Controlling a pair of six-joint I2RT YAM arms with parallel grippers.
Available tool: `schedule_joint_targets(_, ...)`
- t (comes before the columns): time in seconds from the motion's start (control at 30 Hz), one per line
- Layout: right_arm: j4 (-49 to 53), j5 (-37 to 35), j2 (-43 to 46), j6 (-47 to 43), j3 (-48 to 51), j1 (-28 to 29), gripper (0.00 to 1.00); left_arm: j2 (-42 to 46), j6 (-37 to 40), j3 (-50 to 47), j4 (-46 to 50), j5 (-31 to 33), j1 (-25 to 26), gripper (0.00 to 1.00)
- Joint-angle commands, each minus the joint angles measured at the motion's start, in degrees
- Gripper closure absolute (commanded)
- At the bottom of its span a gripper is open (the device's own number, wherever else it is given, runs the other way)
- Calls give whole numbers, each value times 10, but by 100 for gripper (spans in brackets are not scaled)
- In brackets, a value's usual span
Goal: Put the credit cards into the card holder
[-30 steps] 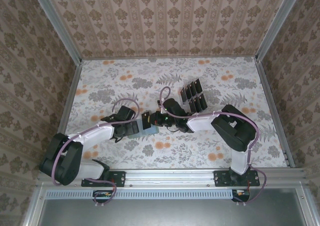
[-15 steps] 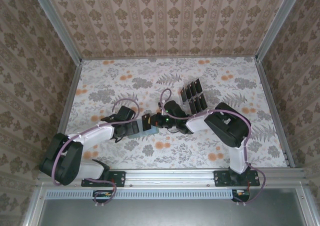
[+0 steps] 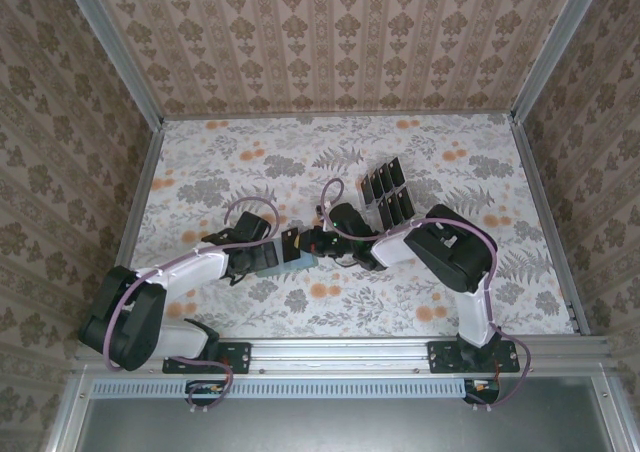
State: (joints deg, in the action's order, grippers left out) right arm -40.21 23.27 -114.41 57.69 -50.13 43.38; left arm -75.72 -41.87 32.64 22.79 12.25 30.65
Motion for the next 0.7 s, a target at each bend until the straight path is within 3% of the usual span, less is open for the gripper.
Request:
schedule_joint_targets(0.0, -25, 15, -13, 12, 11, -1, 100, -4, -5, -15, 40, 13, -5, 0)
schedule_joint_targets(0.67, -63, 20, -21, 31, 39, -1, 100, -4, -3, -14, 41, 14, -5, 0)
